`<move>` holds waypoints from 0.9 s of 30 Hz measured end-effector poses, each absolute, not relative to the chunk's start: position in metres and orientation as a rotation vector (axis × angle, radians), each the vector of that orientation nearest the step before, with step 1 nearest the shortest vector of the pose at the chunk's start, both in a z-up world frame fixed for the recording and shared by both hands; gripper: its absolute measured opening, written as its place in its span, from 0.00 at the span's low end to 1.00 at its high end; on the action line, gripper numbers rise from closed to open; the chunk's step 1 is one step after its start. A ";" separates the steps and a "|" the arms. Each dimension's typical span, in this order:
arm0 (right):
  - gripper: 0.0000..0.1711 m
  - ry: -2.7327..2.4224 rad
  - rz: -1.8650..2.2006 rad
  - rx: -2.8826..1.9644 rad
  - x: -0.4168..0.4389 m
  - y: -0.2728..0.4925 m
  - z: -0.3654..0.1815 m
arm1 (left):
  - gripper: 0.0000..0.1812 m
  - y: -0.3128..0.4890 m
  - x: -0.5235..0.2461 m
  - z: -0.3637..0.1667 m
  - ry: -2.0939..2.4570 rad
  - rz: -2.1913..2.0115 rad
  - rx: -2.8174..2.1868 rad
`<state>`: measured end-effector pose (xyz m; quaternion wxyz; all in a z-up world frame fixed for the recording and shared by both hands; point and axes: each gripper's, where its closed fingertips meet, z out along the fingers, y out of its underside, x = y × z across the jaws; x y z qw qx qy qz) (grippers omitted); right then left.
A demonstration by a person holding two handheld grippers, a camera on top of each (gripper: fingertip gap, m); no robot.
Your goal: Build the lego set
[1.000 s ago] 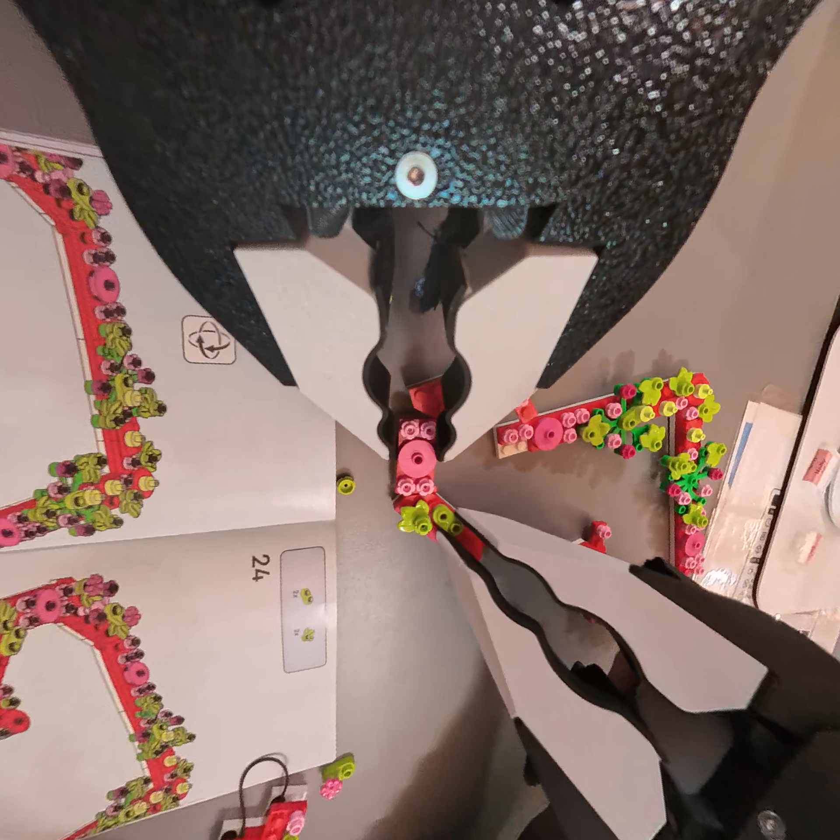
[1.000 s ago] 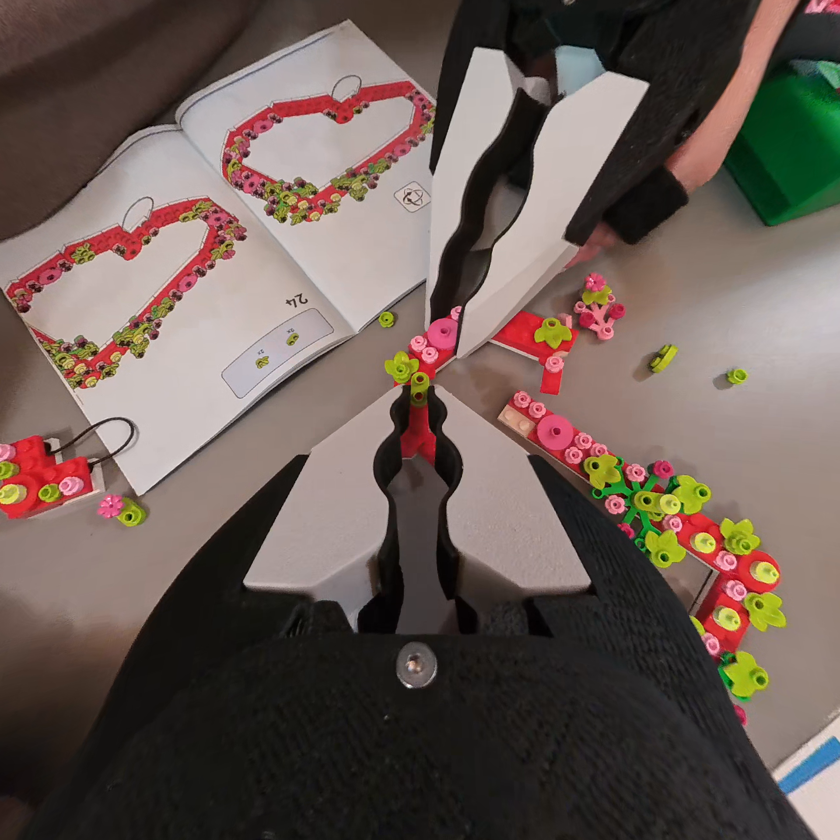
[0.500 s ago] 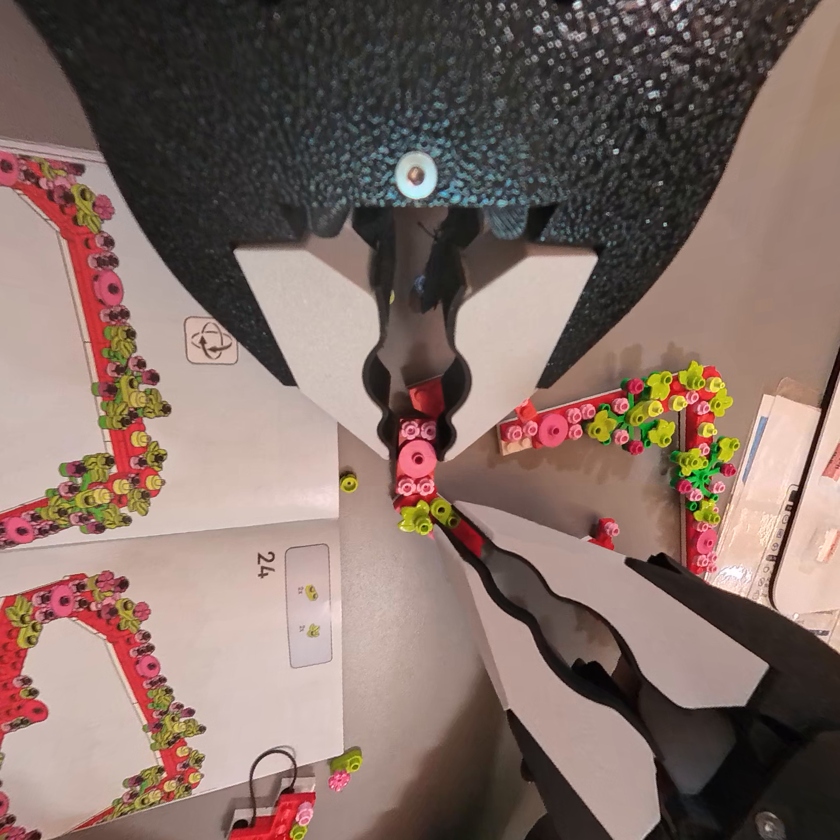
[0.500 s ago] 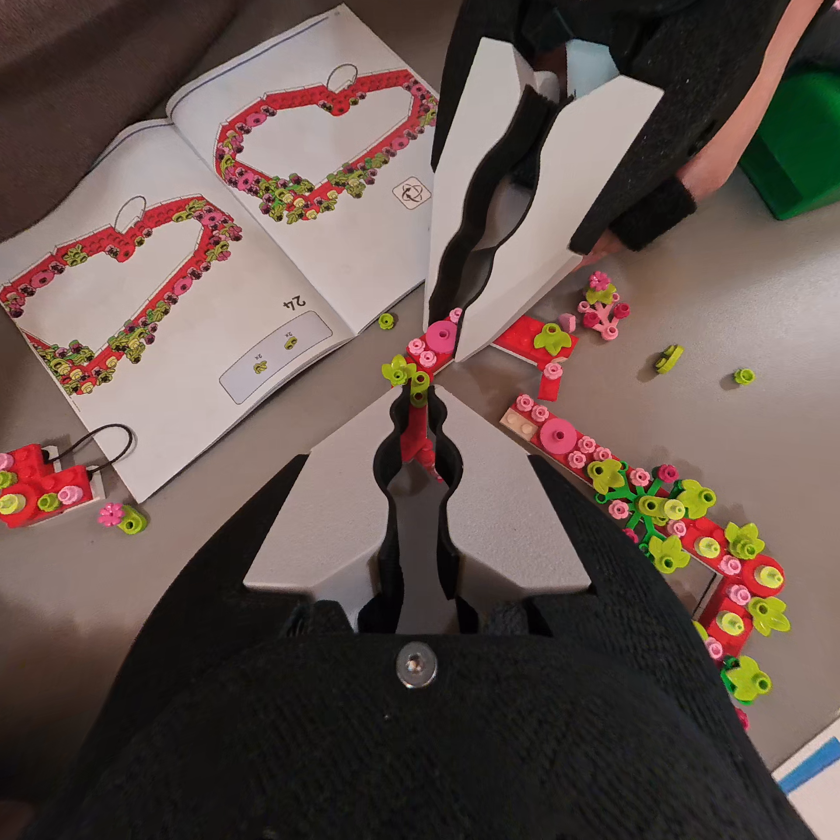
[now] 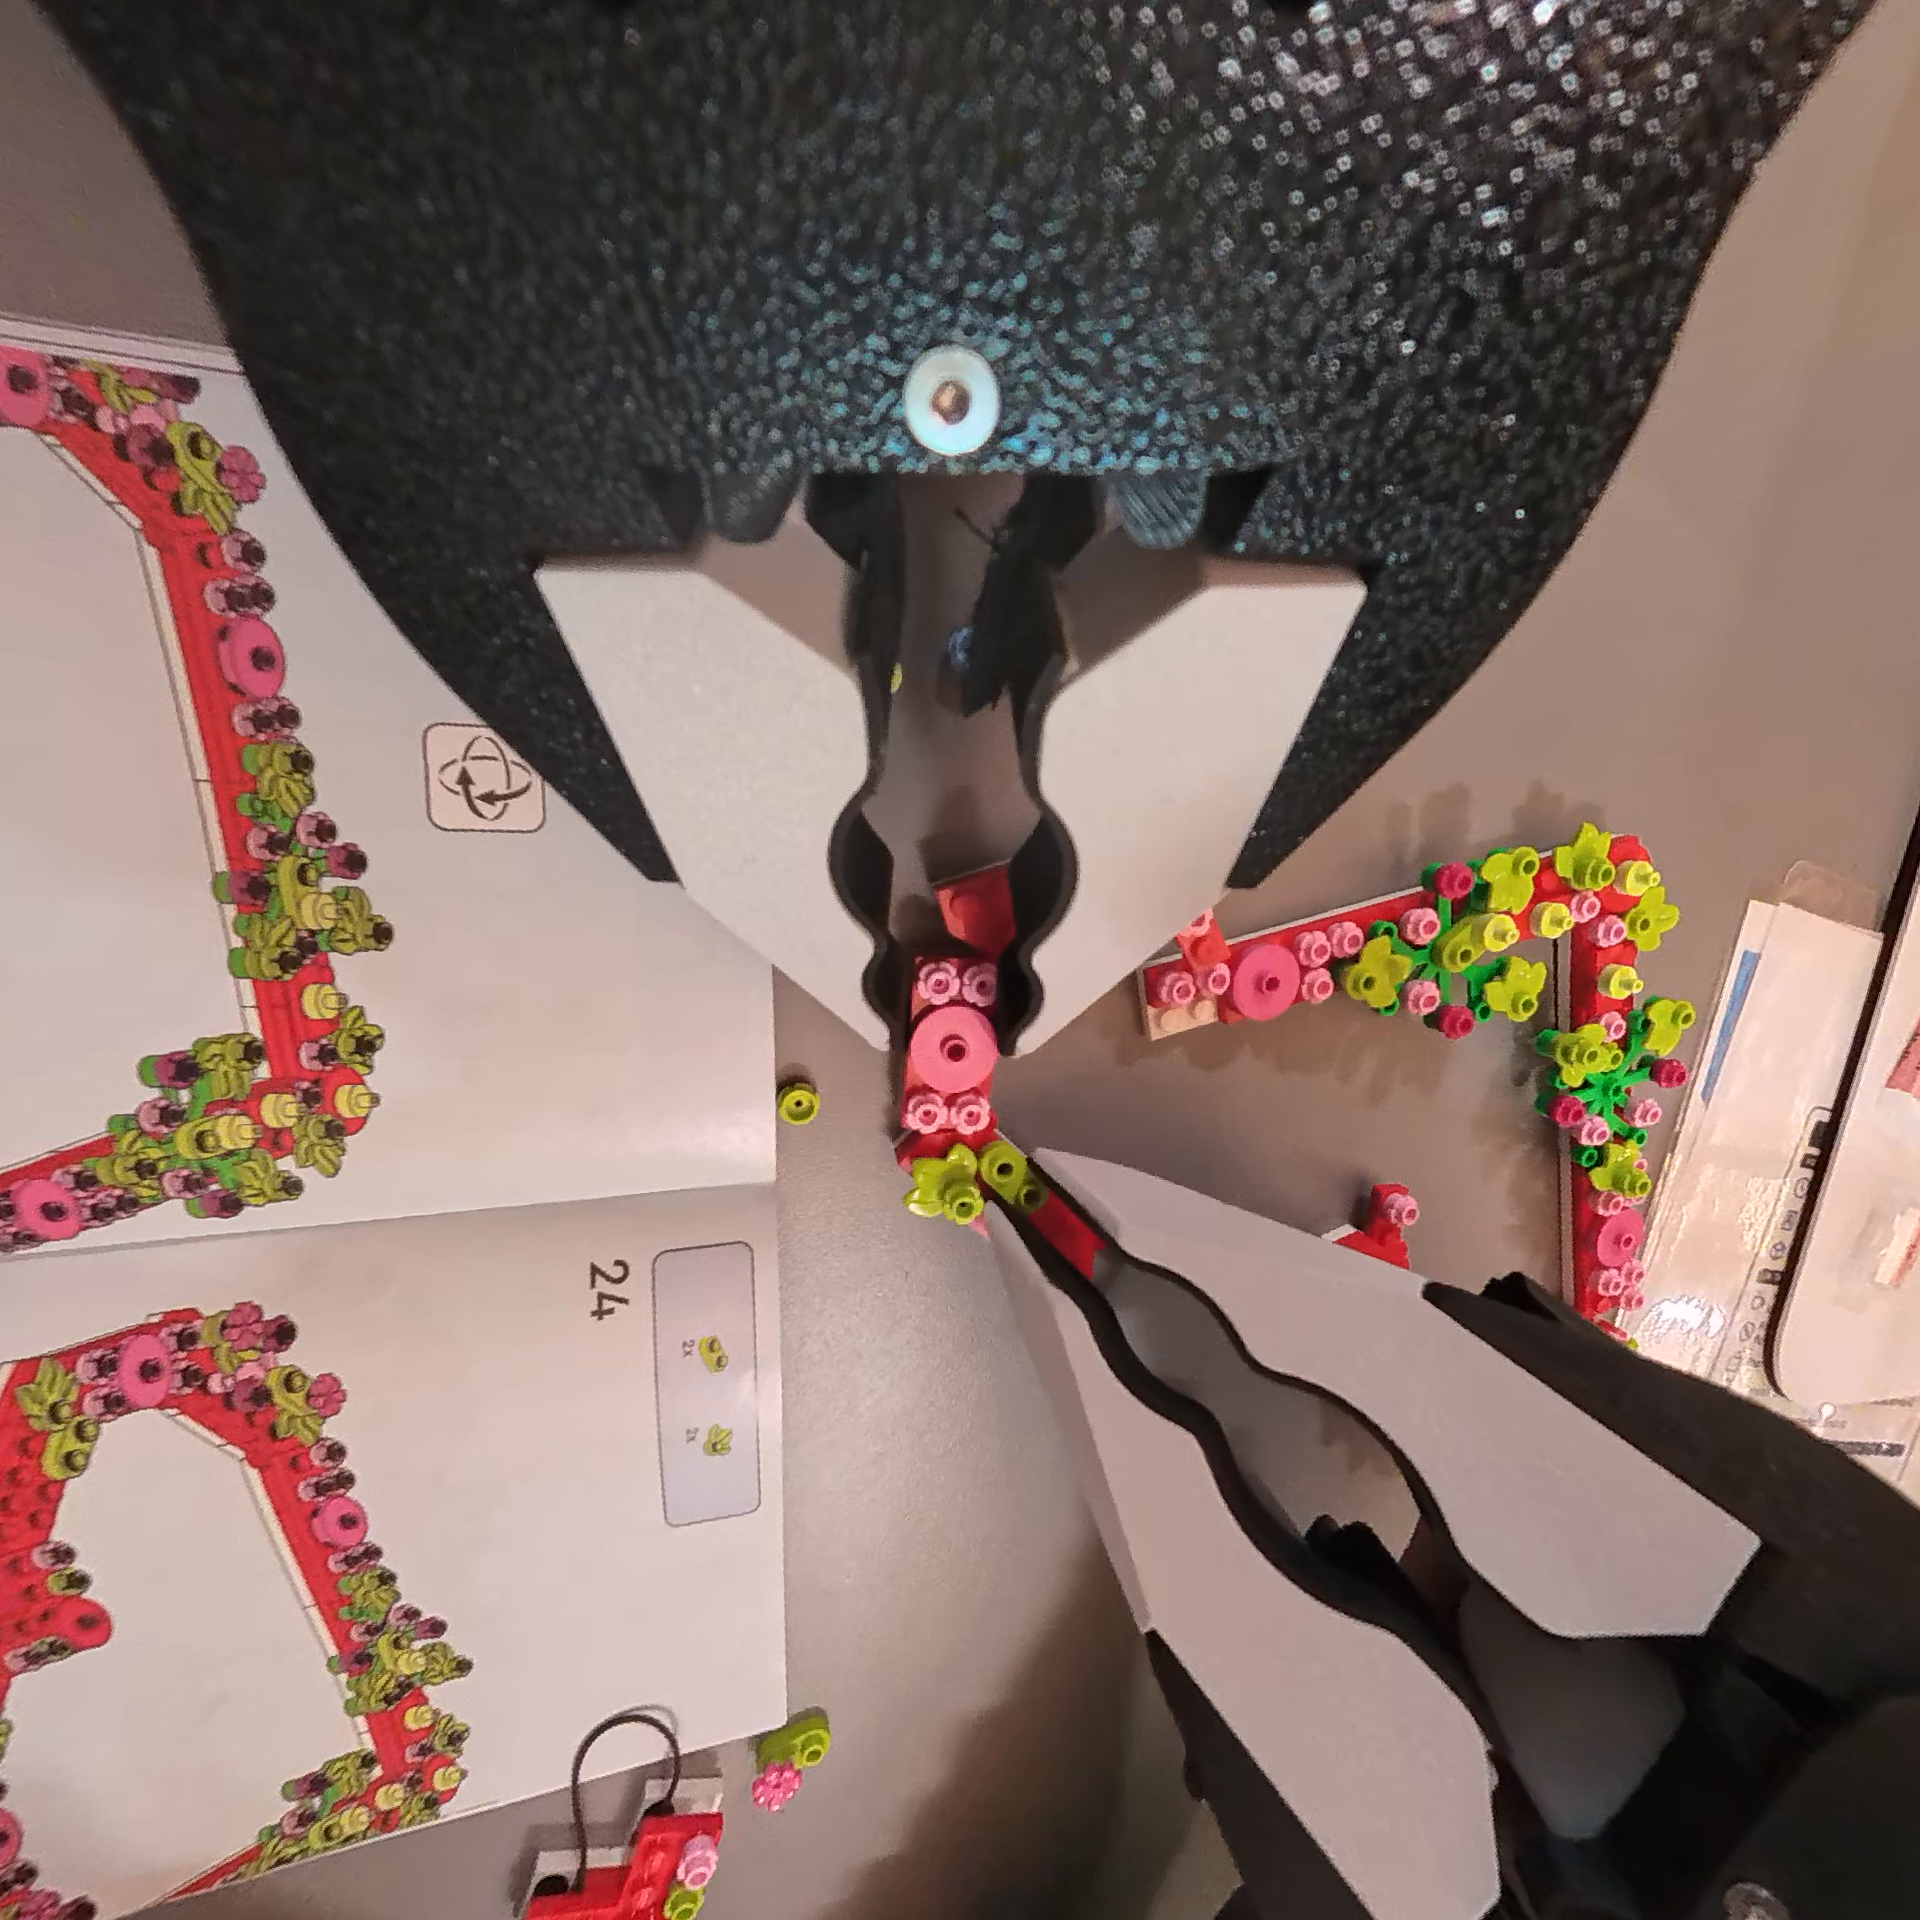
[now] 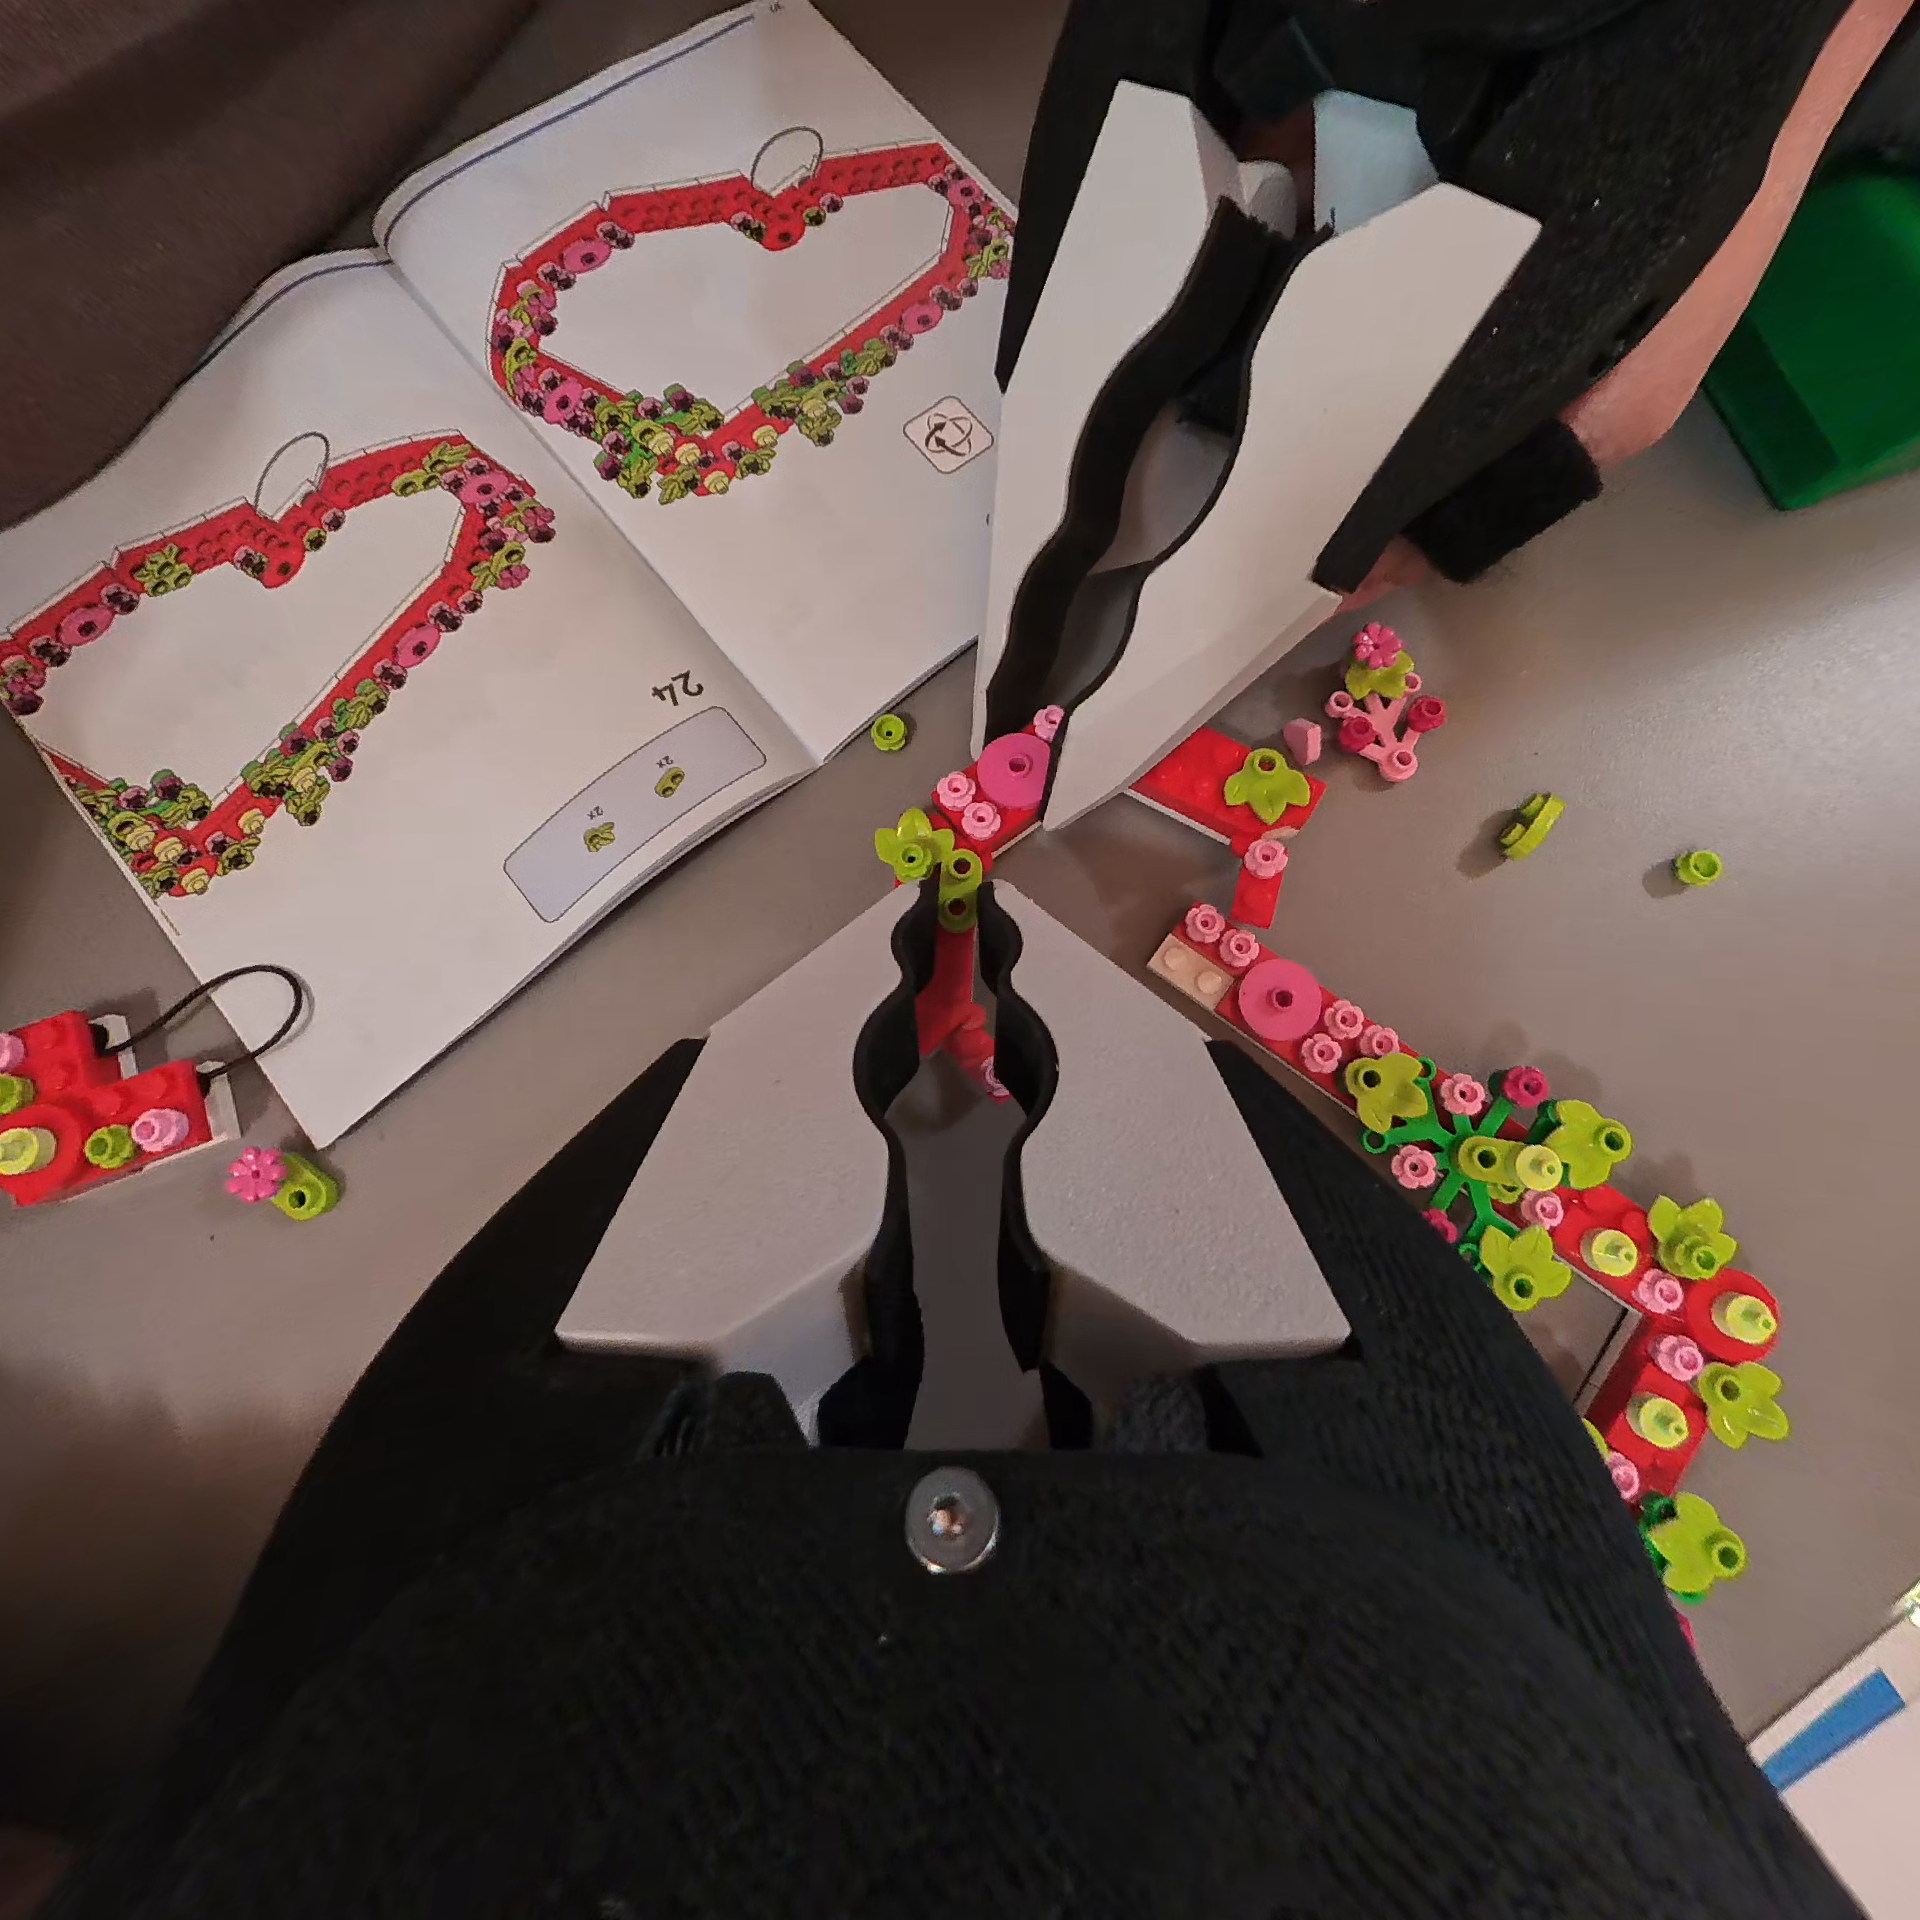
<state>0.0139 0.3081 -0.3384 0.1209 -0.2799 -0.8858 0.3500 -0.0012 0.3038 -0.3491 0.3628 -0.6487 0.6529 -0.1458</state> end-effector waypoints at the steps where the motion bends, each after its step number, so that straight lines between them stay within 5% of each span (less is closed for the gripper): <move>1: 0.03 -2.586 1.021 -0.814 0.014 0.308 -0.338 | 0.09 0.304 -0.001 -0.349 1.679 -0.378 -1.675; 27: 0.05 -2.541 0.880 -1.098 0.005 0.333 -0.352 | 0.08 0.304 -0.001 -0.350 1.661 -0.390 -1.701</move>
